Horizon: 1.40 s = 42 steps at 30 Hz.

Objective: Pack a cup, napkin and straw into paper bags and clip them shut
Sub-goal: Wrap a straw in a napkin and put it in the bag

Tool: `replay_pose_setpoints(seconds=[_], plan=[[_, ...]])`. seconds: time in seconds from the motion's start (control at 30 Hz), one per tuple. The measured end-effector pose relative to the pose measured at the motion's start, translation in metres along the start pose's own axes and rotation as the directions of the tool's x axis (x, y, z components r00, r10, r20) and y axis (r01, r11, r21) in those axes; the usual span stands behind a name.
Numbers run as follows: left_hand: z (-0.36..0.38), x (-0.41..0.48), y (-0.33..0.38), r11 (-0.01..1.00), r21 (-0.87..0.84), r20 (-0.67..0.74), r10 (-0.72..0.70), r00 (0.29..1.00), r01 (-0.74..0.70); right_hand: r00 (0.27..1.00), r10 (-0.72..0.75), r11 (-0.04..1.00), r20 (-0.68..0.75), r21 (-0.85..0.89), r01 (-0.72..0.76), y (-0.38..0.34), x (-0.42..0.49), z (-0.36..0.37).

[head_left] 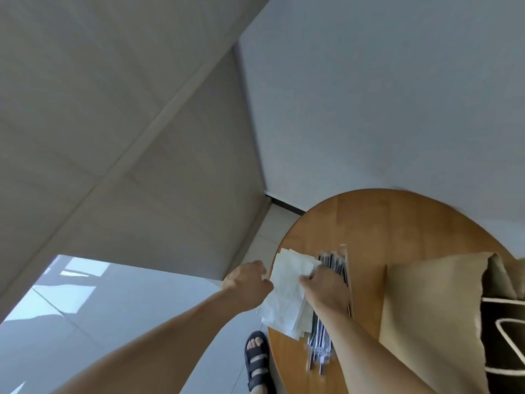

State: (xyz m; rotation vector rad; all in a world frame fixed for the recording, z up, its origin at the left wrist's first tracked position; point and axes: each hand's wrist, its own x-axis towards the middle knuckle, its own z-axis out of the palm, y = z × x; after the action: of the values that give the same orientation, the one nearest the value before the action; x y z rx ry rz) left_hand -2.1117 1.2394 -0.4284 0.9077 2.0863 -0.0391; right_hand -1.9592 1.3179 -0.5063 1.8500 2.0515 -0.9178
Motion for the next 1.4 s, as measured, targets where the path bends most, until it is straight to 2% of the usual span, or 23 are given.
replay_pose_setpoints(seconds=[0.1,0.17,0.27,0.37,0.47,0.57,0.7,0.73,0.77,0.83,0.9,1.0,1.13,1.4], plan=[[0.001,0.002,0.0,1.0,-0.001,0.005,0.009,1.0,-0.009,1.0,-0.017,1.0,-0.013,-0.016,0.017,-0.003,0.001,0.002],[0.002,0.003,-0.001,1.0,-0.015,0.006,0.007,1.0,-0.007,1.0,0.001,0.996,-0.011,0.084,0.0,-0.003,0.0,0.002],[0.003,0.007,-0.002,0.998,-0.061,-0.033,0.01,0.999,-0.012,0.999,-0.033,0.946,0.001,0.323,0.031,-0.001,-0.006,-0.002],[0.008,0.012,0.001,0.982,-0.185,-0.044,0.017,0.999,-0.025,0.992,-0.118,0.824,0.054,0.562,0.067,0.002,-0.018,-0.007],[0.013,0.015,0.006,0.921,-0.389,0.009,0.01,1.0,-0.006,0.979,-0.149,0.6,0.136,0.8,-0.02,0.004,-0.027,-0.014],[0.016,0.016,0.01,0.832,-0.554,0.066,0.016,0.998,0.024,0.969,-0.19,0.456,0.161,0.888,-0.058,0.007,-0.03,-0.02],[0.02,0.012,0.012,0.736,-0.675,0.111,0.026,0.993,0.056,0.976,-0.157,0.353,0.148,0.932,-0.085,0.01,-0.031,-0.021],[0.021,0.012,0.013,0.728,-0.683,0.106,0.016,0.994,0.061,0.987,-0.112,0.361,0.111,0.93,-0.063,0.013,-0.029,-0.02],[0.022,0.011,0.014,0.721,-0.689,0.099,0.001,0.995,0.068,0.998,-0.046,0.415,0.039,0.909,-0.017,0.018,-0.027,-0.018],[0.022,0.009,0.016,0.718,-0.693,0.085,-0.017,0.996,0.071,0.987,0.097,0.622,-0.126,0.782,0.039,0.033,-0.022,-0.013],[0.021,0.009,0.018,0.71,-0.701,0.068,-0.018,0.998,0.06,0.96,0.188,0.79,-0.209,0.612,-0.022,0.049,-0.022,-0.008],[0.02,0.008,0.021,0.675,-0.737,0.057,-0.012,0.998,0.05,0.951,0.207,0.917,-0.23,0.384,-0.106,0.07,-0.025,0.0],[0.019,0.007,0.028,0.668,-0.742,0.062,-0.015,0.998,0.056,0.965,0.211,0.966,-0.153,0.181,-0.183,0.086,-0.022,0.01],[0.019,0.004,0.035,0.662,-0.748,0.062,-0.017,0.998,0.058,0.972,0.218,0.967,-0.086,0.152,-0.204,0.09,-0.021,0.005]])
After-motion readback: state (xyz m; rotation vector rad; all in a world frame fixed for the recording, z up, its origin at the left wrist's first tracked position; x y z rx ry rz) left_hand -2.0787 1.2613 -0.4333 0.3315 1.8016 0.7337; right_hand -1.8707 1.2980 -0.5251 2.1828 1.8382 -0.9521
